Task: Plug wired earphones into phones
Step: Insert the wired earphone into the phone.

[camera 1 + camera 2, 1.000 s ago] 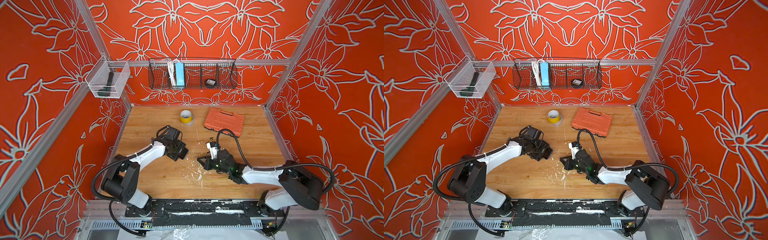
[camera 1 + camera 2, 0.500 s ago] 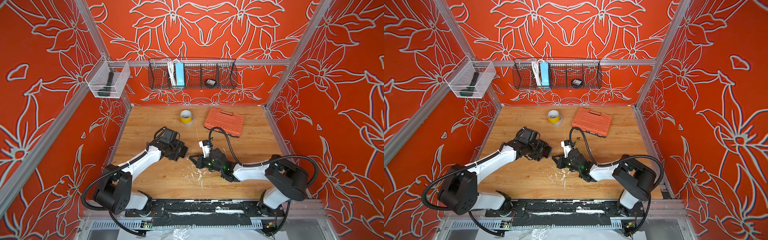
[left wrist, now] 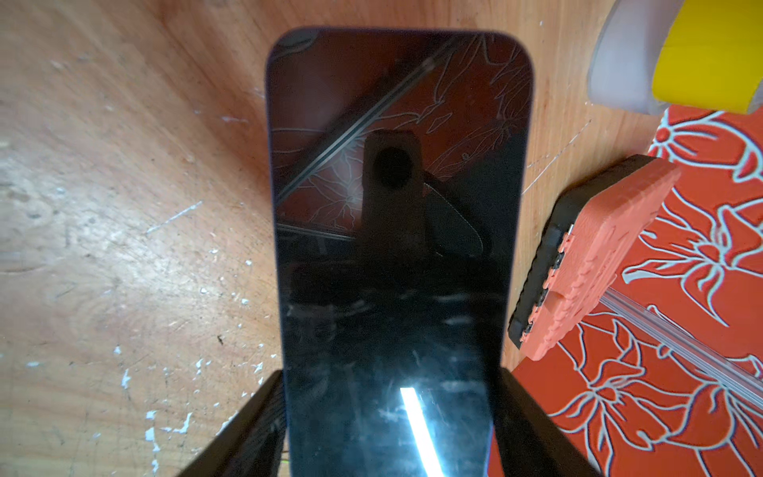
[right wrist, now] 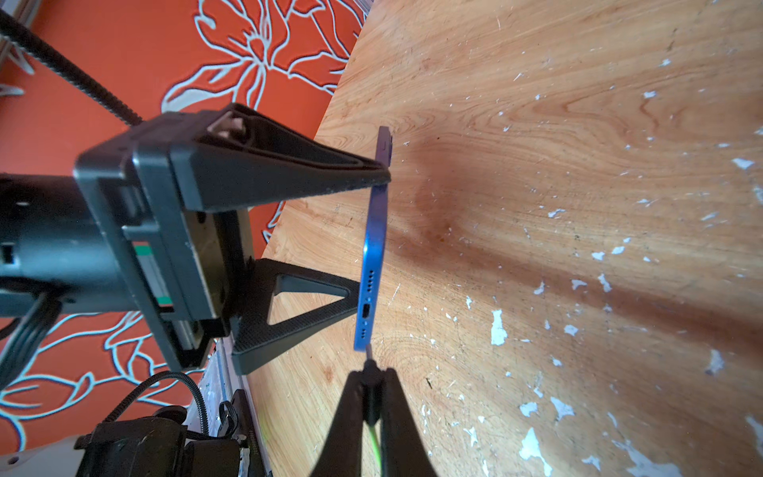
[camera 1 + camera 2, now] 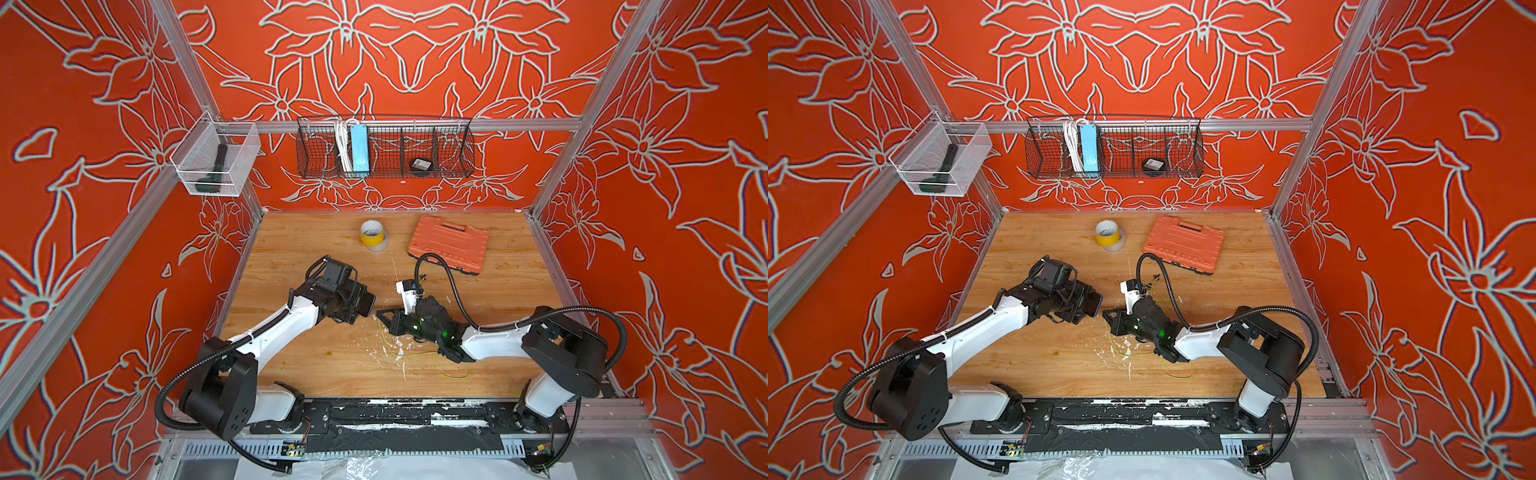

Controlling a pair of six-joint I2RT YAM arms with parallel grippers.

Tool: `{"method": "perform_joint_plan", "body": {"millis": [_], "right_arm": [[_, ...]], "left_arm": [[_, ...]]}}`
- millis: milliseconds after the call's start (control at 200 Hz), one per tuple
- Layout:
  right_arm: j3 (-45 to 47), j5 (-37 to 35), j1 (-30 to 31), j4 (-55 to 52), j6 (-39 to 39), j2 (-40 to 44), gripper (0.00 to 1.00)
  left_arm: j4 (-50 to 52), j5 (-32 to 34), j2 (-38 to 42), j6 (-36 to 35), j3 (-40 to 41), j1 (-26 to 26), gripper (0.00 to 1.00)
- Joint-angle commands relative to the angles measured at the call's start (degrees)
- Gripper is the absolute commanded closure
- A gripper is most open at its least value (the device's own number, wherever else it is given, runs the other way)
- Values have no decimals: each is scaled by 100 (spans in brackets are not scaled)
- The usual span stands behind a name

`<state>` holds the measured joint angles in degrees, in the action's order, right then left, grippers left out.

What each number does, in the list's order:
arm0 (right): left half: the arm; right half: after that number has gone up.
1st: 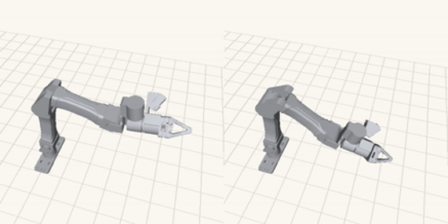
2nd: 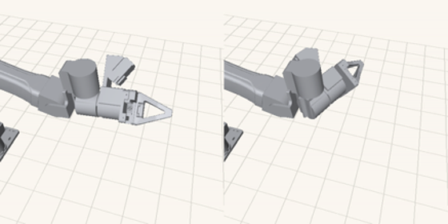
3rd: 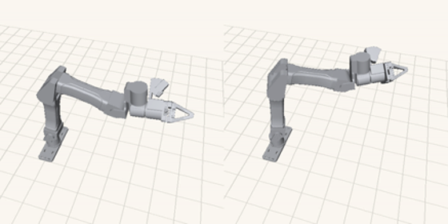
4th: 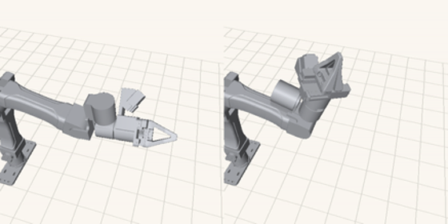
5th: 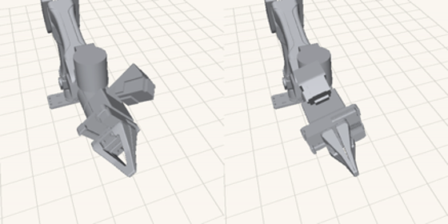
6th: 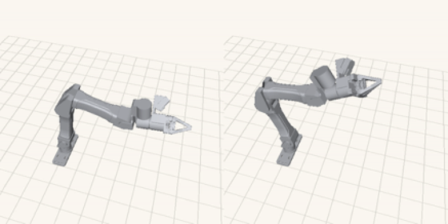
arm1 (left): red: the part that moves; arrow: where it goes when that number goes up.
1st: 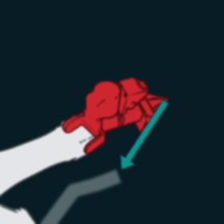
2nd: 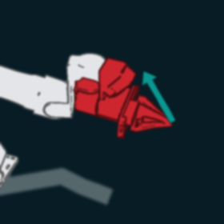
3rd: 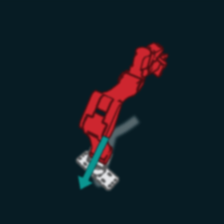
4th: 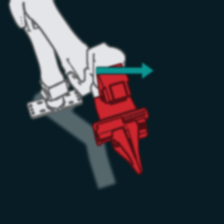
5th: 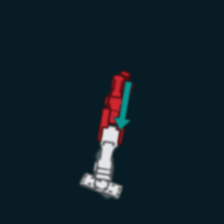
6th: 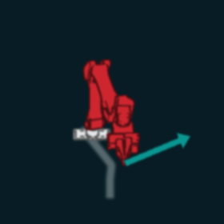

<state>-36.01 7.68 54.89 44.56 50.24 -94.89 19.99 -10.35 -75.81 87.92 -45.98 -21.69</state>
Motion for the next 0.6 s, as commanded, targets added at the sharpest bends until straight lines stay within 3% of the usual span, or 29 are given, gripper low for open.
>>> {"method": "perform_joint_plan", "body": {"millis": [0, 596], "right_arm": [[-215, -100, 57, 127, 55, -92, 100], [-440, -204, 154, -196, -38, -215, 100]], "left_arm": [[-109, 15, 180, 175, 43, -3, 30], [-147, 46, 326, 235, 159, -10, 30]]}}
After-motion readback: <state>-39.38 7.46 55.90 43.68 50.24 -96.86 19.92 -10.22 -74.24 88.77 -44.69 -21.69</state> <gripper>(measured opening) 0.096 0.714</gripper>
